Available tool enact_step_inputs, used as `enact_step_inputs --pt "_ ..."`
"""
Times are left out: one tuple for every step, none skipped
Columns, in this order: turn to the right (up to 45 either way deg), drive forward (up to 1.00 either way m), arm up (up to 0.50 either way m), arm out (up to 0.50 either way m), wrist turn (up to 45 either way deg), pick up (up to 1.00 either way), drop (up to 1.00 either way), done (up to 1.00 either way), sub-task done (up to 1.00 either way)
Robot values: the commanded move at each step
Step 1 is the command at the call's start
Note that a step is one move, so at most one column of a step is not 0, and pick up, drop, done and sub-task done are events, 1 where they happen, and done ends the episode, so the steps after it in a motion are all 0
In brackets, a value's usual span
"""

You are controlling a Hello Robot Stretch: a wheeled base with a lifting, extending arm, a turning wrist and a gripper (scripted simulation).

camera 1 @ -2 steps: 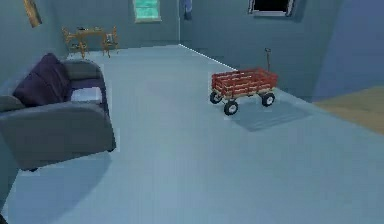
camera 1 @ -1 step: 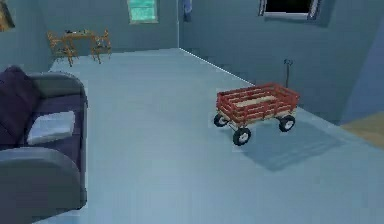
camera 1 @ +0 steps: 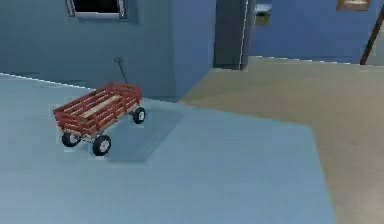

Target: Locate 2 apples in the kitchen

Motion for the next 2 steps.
enact_step_inputs --pt "39.0 0.00 0.00 0.00 0.0 0.00 0.00 0.00 0.00" --pt "3.0 0.00 0.00 0.00 0.0 0.00 0.00 0.00 0.00"
